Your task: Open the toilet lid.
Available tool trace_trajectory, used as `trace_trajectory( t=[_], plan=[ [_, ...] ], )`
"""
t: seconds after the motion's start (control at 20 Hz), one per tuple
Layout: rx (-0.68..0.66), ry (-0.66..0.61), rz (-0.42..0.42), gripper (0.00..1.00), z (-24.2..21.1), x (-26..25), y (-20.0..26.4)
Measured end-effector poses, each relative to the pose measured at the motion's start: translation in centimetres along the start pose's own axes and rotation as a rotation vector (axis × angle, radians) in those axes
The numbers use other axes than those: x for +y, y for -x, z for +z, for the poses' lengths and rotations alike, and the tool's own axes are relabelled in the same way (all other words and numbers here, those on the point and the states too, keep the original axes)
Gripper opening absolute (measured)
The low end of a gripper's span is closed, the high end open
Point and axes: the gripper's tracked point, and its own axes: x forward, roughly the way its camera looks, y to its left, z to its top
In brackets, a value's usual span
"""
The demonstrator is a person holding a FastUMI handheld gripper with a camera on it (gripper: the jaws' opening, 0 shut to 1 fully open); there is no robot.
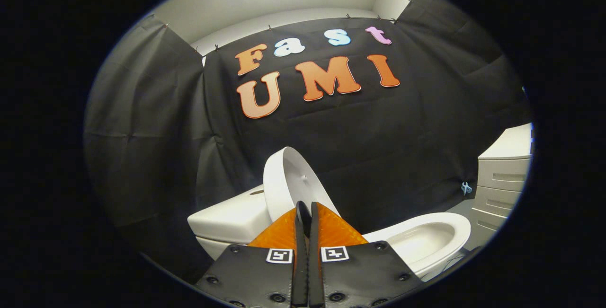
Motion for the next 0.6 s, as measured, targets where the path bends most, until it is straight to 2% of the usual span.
trace_trajectory(
  t=[0.35, 0.6],
  plan=[
    [0.026, -0.014, 0.024, 0.17, 0.14, 0.10, -0.02],
    [0.037, 0.000, 0.028, 0.18, 0.00, -0.02, 0.20]
  ],
)
